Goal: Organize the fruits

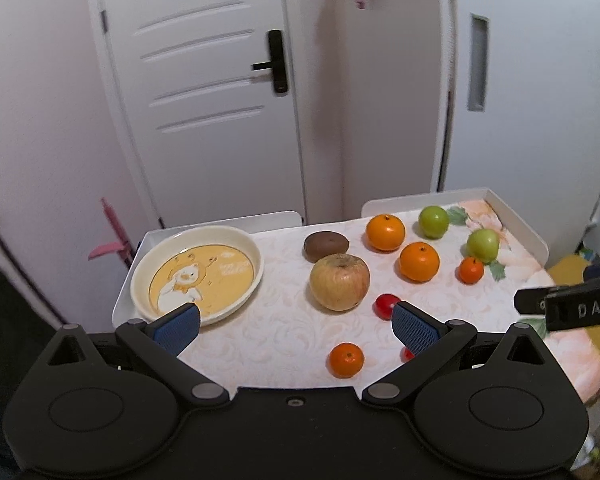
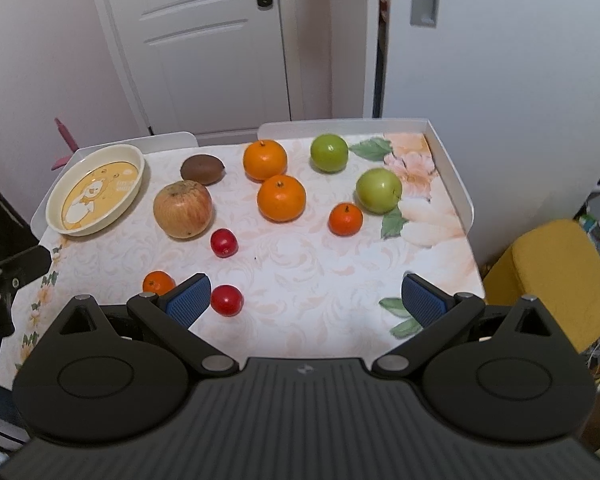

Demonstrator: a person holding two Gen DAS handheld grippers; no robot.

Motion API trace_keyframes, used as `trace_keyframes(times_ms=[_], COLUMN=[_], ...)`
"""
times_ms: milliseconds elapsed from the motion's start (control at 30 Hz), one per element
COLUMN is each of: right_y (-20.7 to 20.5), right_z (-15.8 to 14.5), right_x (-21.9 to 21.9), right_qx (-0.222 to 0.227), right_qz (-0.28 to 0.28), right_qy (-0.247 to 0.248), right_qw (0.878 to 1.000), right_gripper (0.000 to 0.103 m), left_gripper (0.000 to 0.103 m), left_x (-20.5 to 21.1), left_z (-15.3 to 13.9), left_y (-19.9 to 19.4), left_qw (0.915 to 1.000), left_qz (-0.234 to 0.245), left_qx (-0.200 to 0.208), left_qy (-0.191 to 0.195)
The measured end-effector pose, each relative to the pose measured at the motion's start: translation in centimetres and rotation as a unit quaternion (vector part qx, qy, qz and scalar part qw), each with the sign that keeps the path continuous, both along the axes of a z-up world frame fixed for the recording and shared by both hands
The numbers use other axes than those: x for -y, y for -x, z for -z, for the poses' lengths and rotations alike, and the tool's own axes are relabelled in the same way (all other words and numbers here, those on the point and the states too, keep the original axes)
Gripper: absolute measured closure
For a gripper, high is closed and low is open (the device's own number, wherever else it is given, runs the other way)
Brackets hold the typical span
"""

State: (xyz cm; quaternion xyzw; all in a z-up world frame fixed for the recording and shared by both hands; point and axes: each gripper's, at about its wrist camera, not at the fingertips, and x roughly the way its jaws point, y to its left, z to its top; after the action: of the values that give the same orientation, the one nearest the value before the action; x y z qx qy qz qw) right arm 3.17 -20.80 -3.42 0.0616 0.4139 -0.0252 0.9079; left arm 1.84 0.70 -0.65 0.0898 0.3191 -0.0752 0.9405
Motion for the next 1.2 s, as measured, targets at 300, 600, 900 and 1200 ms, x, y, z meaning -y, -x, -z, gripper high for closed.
trace_keyframes(times_ms=[300,600,900,1200], right_y=[-0.3,-1.8,-3.1,-4.1], right_z=[4.6,8.3,10.7,11.3], right_x=[-0.4,-1.1,-1.3,-1.9], right_qx=[0.023,0.043,0.043,0.04], right_qz=[-0.048,-0.141,-0.204,-0.247], right_qy=[0.008,0.012,0.006,-0.003], right_qw=[0.999,0.989,0.978,0.968], right_gripper=[0.0,0.0,0.005,0.022], left_gripper=[0.001,0.014,0.033,0.061], left_x=[-0.6,-0.2,1.2,2.5], left_z=[5.8,11.0,13.5,14.2], left_y=[-2.6,-4.6,-5.9,-6.0], left_qw=[0.9966,0.9927,0.9914,0.9877], left_qz=[0.081,0.115,0.123,0.144], left_qx=[-0.015,-0.034,-0.043,-0.056], left_qy=[-0.009,-0.011,-0.015,-0.024])
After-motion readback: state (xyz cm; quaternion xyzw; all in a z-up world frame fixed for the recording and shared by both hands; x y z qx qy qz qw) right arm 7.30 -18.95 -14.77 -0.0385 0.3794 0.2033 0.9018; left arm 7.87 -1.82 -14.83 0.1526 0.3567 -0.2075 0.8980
